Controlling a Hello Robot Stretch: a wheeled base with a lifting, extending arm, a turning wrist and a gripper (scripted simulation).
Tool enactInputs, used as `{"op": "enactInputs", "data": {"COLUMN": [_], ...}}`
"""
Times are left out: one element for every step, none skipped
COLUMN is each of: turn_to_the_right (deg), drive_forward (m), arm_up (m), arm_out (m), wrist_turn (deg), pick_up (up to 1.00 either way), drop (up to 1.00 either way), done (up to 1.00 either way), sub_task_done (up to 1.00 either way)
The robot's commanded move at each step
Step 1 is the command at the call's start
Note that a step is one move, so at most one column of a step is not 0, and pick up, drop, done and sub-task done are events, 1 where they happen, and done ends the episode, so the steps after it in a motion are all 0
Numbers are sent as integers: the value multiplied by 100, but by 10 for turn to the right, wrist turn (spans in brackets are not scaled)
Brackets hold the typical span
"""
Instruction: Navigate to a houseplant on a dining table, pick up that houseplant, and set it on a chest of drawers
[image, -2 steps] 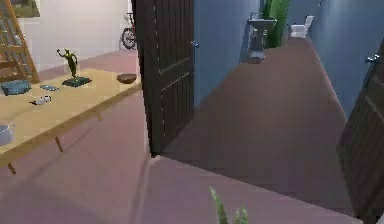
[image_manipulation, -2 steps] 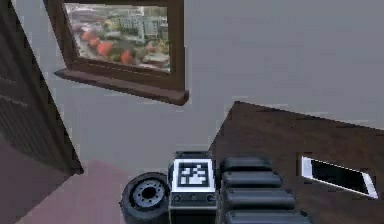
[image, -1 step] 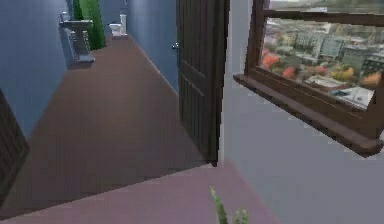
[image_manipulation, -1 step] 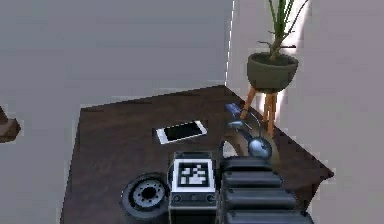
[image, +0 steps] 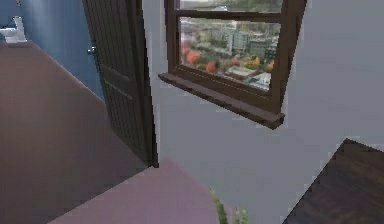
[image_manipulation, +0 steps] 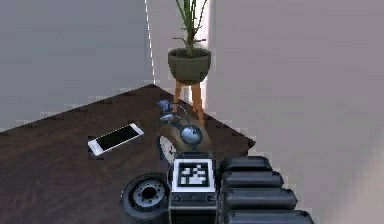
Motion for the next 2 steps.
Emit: {"op": "enactInputs", "data": {"turn_to_the_right": [0, 0], "drive_forward": [0, 0], "arm_up": [0, 0], "arm_out": [44, 0], "wrist_turn": [0, 450], "pick_up": [0, 0], "drop": [0, 0], "done": [0, 0], "sub_task_done": [0, 0]}}
